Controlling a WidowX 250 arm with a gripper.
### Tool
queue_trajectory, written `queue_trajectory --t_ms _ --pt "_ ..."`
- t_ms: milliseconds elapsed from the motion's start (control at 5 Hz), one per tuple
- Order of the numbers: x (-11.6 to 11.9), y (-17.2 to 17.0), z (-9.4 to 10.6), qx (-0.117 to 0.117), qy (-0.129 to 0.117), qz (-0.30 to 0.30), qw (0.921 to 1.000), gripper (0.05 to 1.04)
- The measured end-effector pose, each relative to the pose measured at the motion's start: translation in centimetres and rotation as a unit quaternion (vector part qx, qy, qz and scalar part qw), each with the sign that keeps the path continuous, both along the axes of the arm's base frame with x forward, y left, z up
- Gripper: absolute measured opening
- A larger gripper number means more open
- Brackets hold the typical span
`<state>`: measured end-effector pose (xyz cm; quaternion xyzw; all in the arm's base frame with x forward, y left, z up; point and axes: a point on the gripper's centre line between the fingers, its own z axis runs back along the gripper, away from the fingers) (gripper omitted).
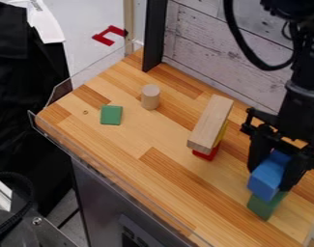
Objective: Remove the blue block off of the rectangular and put on the green block
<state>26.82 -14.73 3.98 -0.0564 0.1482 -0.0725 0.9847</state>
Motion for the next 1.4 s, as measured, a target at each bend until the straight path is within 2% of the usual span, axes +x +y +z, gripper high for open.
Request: queue_trajectory --t_ms 400,600,800,1000,1200,1400 --pt "0.1 -0.3 -0.6 -0.001 0.01 -0.008 0.9999 0.578" --pt "0.0 -0.3 -0.7 -0.003 0.012 -0.007 0.9999 0.649" --pt "0.2 -0.3 -0.7 -0.007 0.012 0.008 0.9999 0.924" --pt "0.1 0.0 -0.8 -0.008 0.008 0.02 0.9997 1.001" --pt "0.1 0.5 1.9 -0.022 -0.032 0.036 0.9986 0.999" --pt "0.6 2.1 5.6 -0.021 -0.075 0.07 0.9945 0.999"
